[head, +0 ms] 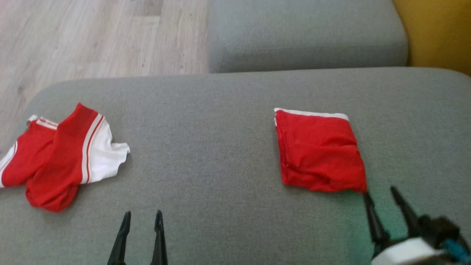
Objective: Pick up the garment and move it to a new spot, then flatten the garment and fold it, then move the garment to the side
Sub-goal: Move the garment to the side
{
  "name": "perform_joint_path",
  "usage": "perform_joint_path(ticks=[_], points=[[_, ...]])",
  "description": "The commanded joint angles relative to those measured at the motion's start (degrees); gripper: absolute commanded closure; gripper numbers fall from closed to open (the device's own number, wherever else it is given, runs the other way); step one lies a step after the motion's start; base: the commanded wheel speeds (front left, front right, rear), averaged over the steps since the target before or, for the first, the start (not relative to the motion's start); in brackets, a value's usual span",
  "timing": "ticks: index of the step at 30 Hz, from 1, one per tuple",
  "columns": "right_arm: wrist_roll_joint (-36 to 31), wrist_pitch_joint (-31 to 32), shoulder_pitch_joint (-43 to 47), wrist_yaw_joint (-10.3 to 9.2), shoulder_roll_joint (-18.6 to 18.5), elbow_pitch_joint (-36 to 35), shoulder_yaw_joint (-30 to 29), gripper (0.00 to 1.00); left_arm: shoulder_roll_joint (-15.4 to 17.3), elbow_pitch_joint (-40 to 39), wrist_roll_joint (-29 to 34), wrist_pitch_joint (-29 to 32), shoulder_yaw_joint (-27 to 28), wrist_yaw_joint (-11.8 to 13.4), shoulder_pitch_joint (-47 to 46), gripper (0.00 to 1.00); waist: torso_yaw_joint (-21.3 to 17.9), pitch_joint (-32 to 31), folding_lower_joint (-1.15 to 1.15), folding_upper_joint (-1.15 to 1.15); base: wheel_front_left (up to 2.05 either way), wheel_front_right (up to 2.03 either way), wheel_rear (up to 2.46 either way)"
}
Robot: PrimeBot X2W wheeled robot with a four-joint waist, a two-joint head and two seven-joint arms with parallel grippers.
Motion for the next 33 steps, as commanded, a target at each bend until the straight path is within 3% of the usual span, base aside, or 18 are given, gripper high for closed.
perform_joint_path(ticks=[1, 5, 9, 20, 21, 23, 27, 33], points=[[0.04, -0.62, -5.49, -0.04, -2.26, 0.01, 0.18, 0.00, -0.42, -1.99, -0.21, -0.30, 0.79, 0.25, -3.78, 0.00, 0.70, 1.48, 0.00, 0.00, 0.00, 0.00, 0.00], [1.36, 0.09, -11.33, -0.04, -3.21, 4.44, -1.74, 0.00, -0.42, -2.40, -0.36, -0.30, -1.05, 0.23, -5.85, 0.00, 1.67, 4.71, 0.00, 0.00, 0.00, 0.00, 0.00], [5.67, 4.99, -18.06, -0.04, -4.28, 8.47, -1.92, 0.00, -0.42, -1.83, -1.22, -0.30, -2.53, 0.57, -8.19, 0.00, 2.44, 7.91, 0.00, 0.00, 0.00, 0.00, 0.00], [12.84, 17.93, -28.02, -0.04, -7.95, 20.50, 3.05, 0.00, -0.42, -0.47, -1.53, -0.30, -5.01, 1.54, -12.74, 0.00, 3.78, 12.56, 0.00, 0.00, 0.00, 0.00, 0.00], [13.65, 19.09, -28.23, -0.04, -7.96, 21.35, 4.07, 0.08, -0.42, -0.30, -1.56, -0.30, -5.04, 1.60, -12.94, 0.00, 3.78, 12.75, 0.00, 0.00, 0.00, 0.00, 0.00], [15.25, 19.96, -28.68, -0.04, -8.30, 22.01, 5.78, 1.00, -0.42, -0.10, -1.66, -0.30, -4.96, 1.71, -13.23, 0.00, 3.57, 13.27, 0.00, 0.00, 0.00, 0.00, 0.00], [17.09, 17.65, -29.99, -0.04, -10.58, 21.07, 6.85, 1.00, -0.42, -0.87, -1.81, -0.30, -4.59, 1.85, -13.87, 0.00, 2.00, 14.94, 0.00, 0.00, 0.00, 0.00, 0.00], [16.97, 15.58, -33.22, -0.04, -18.13, 18.55, 5.36, 1.00, -0.42, -2.13, -0.90, -0.30, -4.38, 1.18, -16.40, 0.00, -2.24, 19.19, 0.00, 0.00, 0.00, 0.00, 0.00]])
